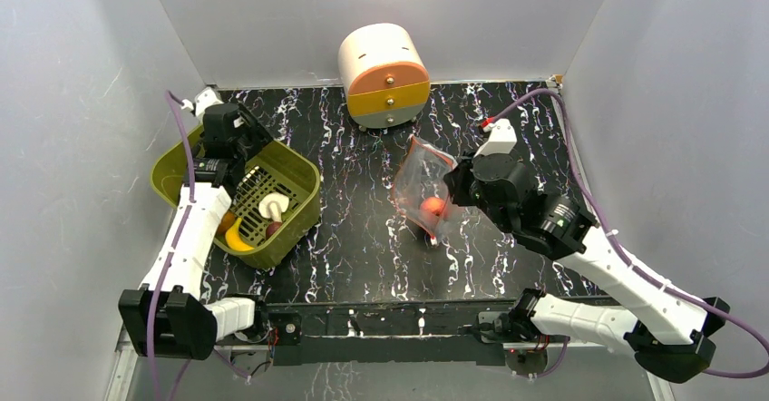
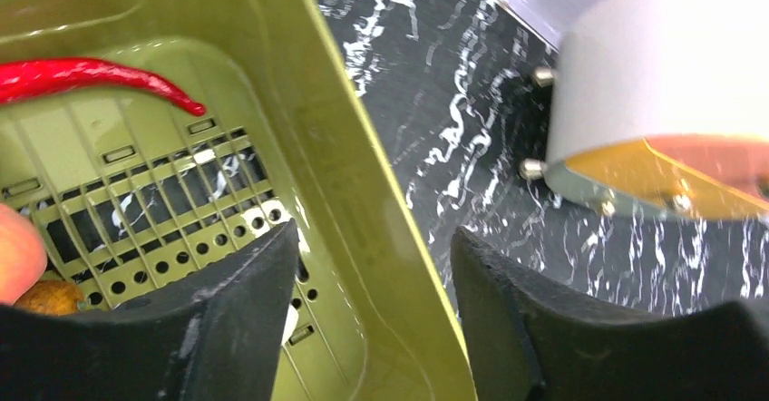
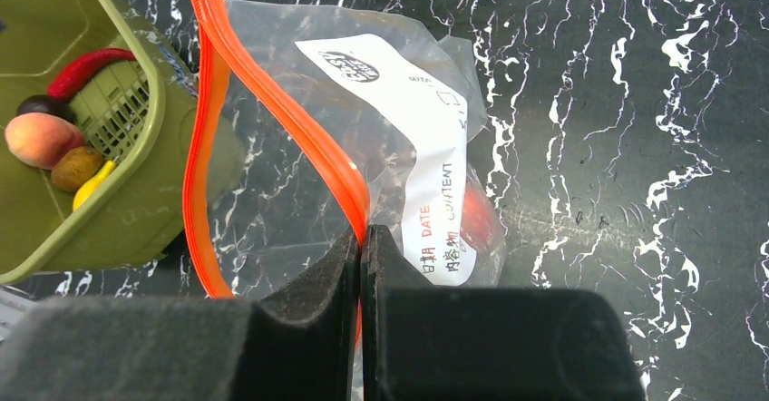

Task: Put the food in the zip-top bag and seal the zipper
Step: Pick up the fake vegetable from the bin.

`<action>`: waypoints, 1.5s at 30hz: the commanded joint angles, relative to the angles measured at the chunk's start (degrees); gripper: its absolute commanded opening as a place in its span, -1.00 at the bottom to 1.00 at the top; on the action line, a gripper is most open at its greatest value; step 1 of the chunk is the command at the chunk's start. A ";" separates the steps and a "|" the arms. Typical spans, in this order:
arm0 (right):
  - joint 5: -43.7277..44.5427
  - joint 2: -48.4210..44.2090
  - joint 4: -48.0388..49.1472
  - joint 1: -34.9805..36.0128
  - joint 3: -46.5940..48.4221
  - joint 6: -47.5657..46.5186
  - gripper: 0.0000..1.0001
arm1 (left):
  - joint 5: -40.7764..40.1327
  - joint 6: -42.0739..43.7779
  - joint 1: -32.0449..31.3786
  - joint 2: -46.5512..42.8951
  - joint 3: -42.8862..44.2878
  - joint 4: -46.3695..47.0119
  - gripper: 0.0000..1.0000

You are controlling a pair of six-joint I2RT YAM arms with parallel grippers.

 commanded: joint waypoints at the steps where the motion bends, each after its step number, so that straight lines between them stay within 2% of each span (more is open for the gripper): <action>1: 1.59 -2.95 4.62 0.17 0.48 -0.68 -1.00 | -4.64 -5.42 3.91 0.78 -3.15 5.60 0.16; 7: 2.00 -3.31 5.40 0.19 0.12 -0.56 -1.00 | 0.02 -10.74 12.03 5.25 -4.78 6.67 0.15; 12: 2.32 -3.29 6.03 0.15 -0.43 -0.67 -1.00 | -0.97 -14.36 15.46 9.83 -4.22 7.57 0.00; 18: 3.12 -2.38 7.82 0.09 -0.71 -1.86 -1.00 | -1.84 -18.33 17.06 16.05 -2.88 8.19 -0.03; 27: 3.35 -0.94 8.77 0.12 -0.81 -2.87 -1.00 | -6.10 -21.93 18.20 20.23 -4.55 14.79 -0.25; 33: 3.10 -0.40 8.90 0.19 -0.90 -2.60 -1.00 | -6.70 -23.10 18.29 25.05 -3.44 15.25 -0.27; 45: 4.24 0.75 9.94 0.16 -0.73 -4.07 -1.00 | -9.36 -22.66 18.38 27.90 -5.77 17.30 -0.29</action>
